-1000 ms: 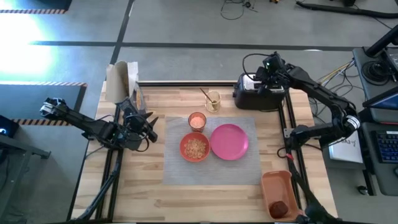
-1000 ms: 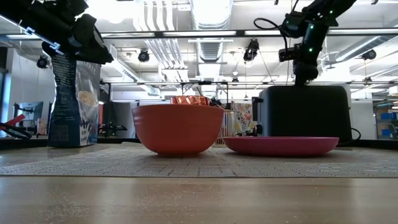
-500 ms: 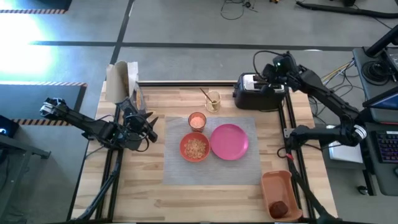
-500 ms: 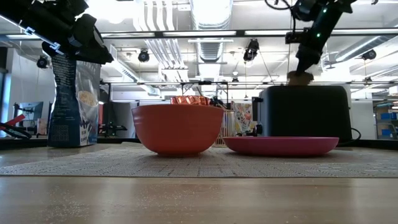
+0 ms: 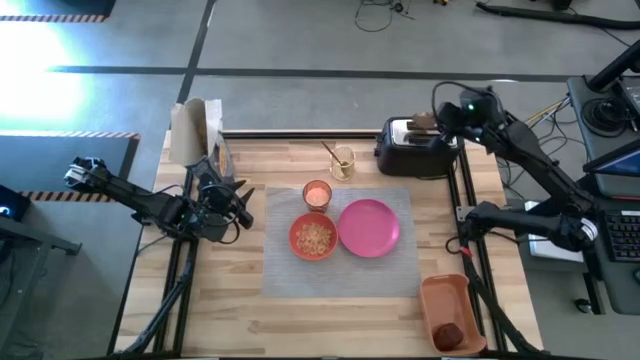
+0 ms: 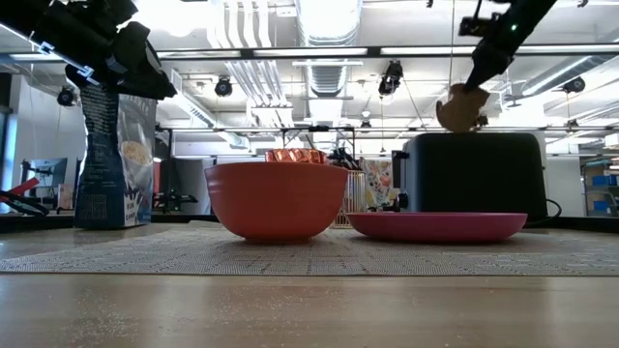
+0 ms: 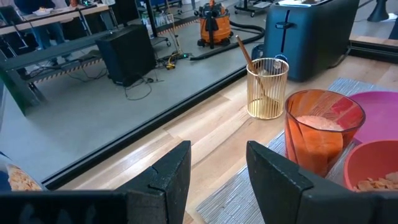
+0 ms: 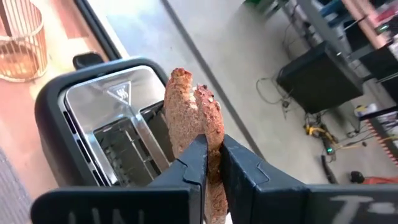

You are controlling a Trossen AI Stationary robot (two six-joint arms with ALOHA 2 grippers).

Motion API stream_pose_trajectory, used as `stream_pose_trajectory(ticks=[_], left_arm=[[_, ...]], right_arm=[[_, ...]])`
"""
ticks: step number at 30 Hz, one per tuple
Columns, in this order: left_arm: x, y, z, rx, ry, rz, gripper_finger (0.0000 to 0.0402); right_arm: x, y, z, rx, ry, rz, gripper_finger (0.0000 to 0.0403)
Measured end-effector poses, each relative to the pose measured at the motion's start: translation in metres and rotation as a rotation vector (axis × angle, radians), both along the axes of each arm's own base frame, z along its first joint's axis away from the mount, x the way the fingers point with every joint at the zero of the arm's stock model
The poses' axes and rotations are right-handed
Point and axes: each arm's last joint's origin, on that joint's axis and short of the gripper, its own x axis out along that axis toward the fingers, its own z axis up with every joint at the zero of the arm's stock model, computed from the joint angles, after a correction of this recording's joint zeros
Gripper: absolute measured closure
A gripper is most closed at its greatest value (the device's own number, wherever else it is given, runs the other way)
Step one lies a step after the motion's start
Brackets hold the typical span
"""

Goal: Arrange a breakfast setting
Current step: Put the toasted bread on the pink plate

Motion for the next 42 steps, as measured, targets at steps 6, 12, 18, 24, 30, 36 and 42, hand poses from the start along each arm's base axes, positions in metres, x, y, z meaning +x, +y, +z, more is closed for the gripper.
stream_pose_trajectory(ticks=[6, 12, 18, 24, 30, 36, 42], left_arm=[[0.001, 0.0, 0.001, -0.006, -0.014, -0.001, 0.0263], [0.002, -0.001, 0.003, -0.017, -0.042, 0.0, 0.0263], [0.003, -0.001, 0.004, -0.024, -0.06, 0.0, 0.0263], [0.003, -0.001, 0.004, -0.024, -0.06, 0.0, 0.0263], [0.004, -0.002, 0.005, -0.029, -0.072, 0.0, 0.0263], [0.004, -0.002, 0.005, -0.012, -0.053, -0.008, 0.0263], [0.004, -0.002, 0.005, 0.016, -0.023, -0.02, 0.0263]], right_arm=[[-0.01, 0.015, 0.011, -0.038, -0.074, 0.02, 0.0375], [-0.011, 0.028, 0.017, 0.123, -0.337, 0.121, 0.0375], [-0.001, 0.033, 0.015, 0.539, -0.64, 0.222, 0.0375], [0.017, 0.039, -0.01, 0.843, -0.639, 0.222, 0.0374], [0.042, 0.05, -0.058, 0.994, -0.487, 0.104, 0.0374], [0.062, 0.062, -0.089, 1.059, -0.402, 0.083, 0.0374], [0.083, 0.071, -0.104, 1.098, -0.392, 0.132, 0.0374]])
